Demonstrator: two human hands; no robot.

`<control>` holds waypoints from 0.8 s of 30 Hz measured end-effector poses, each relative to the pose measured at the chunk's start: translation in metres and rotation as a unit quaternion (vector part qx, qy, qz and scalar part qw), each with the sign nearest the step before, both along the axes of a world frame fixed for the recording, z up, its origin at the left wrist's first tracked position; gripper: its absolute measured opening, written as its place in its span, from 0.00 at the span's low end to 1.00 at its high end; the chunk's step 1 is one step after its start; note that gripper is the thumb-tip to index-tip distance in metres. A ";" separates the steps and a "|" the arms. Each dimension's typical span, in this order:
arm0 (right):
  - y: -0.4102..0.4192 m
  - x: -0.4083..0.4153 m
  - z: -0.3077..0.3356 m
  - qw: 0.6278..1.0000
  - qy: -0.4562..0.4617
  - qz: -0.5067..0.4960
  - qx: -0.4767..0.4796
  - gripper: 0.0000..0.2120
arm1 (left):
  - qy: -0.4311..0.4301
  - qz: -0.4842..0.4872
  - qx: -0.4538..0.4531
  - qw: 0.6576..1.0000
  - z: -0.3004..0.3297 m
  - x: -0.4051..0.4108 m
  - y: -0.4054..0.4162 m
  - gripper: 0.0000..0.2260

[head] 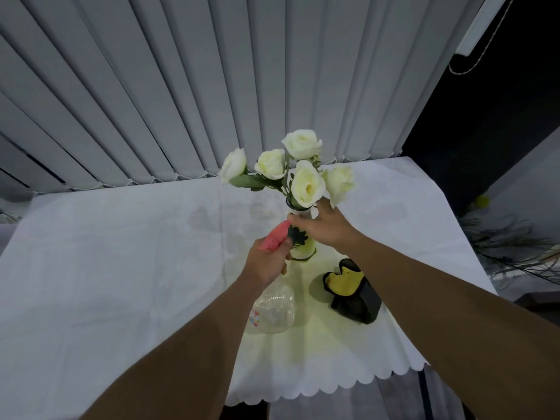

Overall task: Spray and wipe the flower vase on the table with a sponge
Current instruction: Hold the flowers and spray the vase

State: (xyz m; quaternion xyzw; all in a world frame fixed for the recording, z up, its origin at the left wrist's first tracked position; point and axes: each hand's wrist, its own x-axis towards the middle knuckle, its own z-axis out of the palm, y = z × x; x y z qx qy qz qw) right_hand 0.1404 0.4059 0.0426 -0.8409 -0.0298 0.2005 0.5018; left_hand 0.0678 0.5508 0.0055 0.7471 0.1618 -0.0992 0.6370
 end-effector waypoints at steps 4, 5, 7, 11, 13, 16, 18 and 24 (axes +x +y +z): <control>-0.002 -0.005 0.002 0.998 -0.011 -0.044 0.053 0.33 | 0.000 -0.003 0.003 1.000 -0.002 -0.003 0.000 0.08; -0.002 -0.005 0.002 0.998 -0.005 -0.045 0.052 0.32 | -0.003 -0.005 0.005 1.000 -0.001 -0.003 0.000 0.09; 0.001 -0.006 0.003 0.998 0.020 -0.042 0.033 0.36 | -0.005 -0.010 0.010 1.000 -0.001 -0.004 0.000 0.09; 0.000 -0.006 0.007 0.998 0.053 -0.023 0.024 0.39 | 0.006 -0.003 -0.001 1.000 0.001 -0.005 0.000 0.08; -0.002 -0.007 0.007 0.998 0.045 -0.020 0.036 0.37 | 0.013 0.004 -0.005 1.000 0.001 -0.005 -0.001 0.09; -0.001 -0.014 0.015 0.996 0.032 -0.031 0.074 0.17 | 0.018 -0.003 -0.004 1.000 0.002 -0.006 -0.004 0.09; 0.001 -0.015 0.017 0.995 0.022 -0.029 0.090 0.13 | 0.019 -0.002 0.001 1.000 0.002 -0.008 -0.004 0.08; 0.002 -0.018 0.021 0.995 0.035 -0.020 0.086 0.21 | 0.016 -0.002 -0.006 1.000 -0.001 -0.012 0.001 0.09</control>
